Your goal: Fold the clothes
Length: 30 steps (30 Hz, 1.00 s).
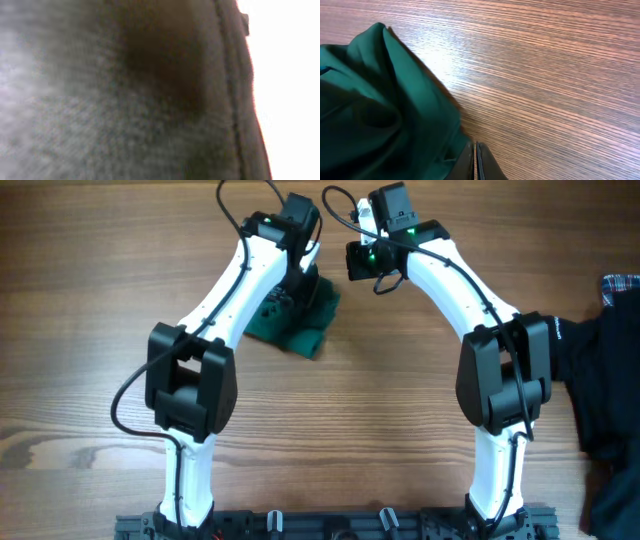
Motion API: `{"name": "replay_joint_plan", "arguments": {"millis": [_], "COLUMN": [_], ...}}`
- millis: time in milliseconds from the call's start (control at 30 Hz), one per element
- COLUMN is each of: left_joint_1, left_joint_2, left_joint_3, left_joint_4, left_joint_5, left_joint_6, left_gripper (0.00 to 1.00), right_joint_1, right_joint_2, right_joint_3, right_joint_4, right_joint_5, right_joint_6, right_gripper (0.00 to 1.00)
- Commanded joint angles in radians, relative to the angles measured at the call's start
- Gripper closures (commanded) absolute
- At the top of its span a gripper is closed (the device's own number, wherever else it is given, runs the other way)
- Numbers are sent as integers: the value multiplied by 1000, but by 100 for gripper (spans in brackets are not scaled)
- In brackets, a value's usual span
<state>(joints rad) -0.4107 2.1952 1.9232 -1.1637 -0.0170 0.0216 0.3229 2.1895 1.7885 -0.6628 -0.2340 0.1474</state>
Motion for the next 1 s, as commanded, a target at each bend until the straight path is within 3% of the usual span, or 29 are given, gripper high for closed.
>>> {"name": "replay_joint_plan", "arguments": {"millis": [0, 33, 67, 133, 267, 467, 500, 533, 600, 633, 967], "left_joint_1": [-21, -24, -26, -25, -25, -23, -18, -12, 6, 24, 48], "left_joint_2": [11, 11, 10, 0, -62, -182, -180, -169, -134, -97, 205], "left_joint_3": [-6, -6, -5, 6, 92, 114, 111, 105, 105, 105, 105], "left_joint_4": [-25, -35, -47, -50, -61, -56, -41, -27, -9, 1, -26], "left_joint_5": [10, 9, 9, 23, 195, 204, 179, 148, 92, 79, 193], "left_joint_6": [0, 0, 0, 0, 0, 0, -5, -8, -25, -60, -86], "left_gripper": [41, 25, 15, 14, 10, 7, 14, 27, 80, 93, 96], "right_joint_1": [-14, -16, -17, -18, -18, -23, -30, -33, -34, -34, -35], "right_joint_2": [2, 2, 2, 2, 2, 2, 2, 2, 2, 2, 2], "right_joint_3": [1, 1, 1, 1, 1, 1, 1, 1, 1, 1, 1], "right_joint_4": [-8, -10, -11, -10, -17, -45, -51, -58, -83, -96, -138], "right_joint_5": [18, 18, 18, 18, 18, 105, 95, 90, 85, 86, 106], "right_joint_6": [-17, -17, -17, -18, -17, -17, -17, -18, -73, -98, -99], "right_gripper": [96, 96, 96, 96, 96, 96, 96, 96, 96, 96, 91]}}
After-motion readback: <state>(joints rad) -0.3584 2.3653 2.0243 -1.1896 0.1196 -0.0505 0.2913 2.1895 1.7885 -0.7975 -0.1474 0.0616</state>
